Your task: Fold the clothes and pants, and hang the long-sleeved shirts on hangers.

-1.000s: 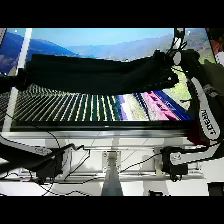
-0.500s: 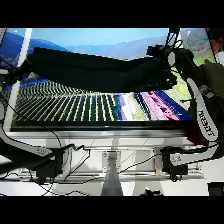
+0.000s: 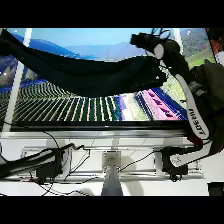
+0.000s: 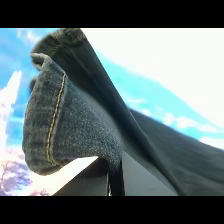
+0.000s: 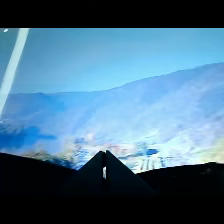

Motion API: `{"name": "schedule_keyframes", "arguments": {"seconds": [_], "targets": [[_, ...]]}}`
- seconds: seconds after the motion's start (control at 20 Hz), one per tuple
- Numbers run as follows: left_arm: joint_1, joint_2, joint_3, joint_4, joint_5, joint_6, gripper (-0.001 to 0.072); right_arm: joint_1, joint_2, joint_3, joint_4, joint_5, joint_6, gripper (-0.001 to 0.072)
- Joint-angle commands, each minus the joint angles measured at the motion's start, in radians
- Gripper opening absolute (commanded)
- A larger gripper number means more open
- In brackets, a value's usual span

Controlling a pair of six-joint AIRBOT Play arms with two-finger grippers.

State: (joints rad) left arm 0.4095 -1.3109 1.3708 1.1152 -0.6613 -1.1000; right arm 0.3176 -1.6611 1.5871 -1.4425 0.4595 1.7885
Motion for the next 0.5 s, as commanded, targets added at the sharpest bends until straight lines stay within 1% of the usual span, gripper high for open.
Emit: {"name": "schedule_keyframes", "arguments": {"seconds": [0.0,0.1,0.2,0.35,0.45], "targets": [[-0.032,0.149,0.001,0.029,-0.097,0.001,0.0024,0.119,-0.094,0.121,0.159,0.089,-0.005,0.0039],[-0.05,0.197,0.001,0.025,-0.1,0.001,0.0024,0.214,-0.159,0.187,0.251,0.122,-0.036,0.0039],[-0.066,0.216,0.001,-0.032,-0.103,0.001,0.0024,0.317,-0.224,0.249,0.329,0.124,-0.056,0.0038],[-0.089,0.214,-0.001,-0.149,-0.116,0.001,0.0024,0.463,-0.323,0.356,0.392,0.121,-0.056,0.0038],[-0.11,0.215,-0.001,-0.179,-0.118,0.001,0.0025,0.54,-0.385,0.434,0.426,0.105,-0.055,0.0038]]}}
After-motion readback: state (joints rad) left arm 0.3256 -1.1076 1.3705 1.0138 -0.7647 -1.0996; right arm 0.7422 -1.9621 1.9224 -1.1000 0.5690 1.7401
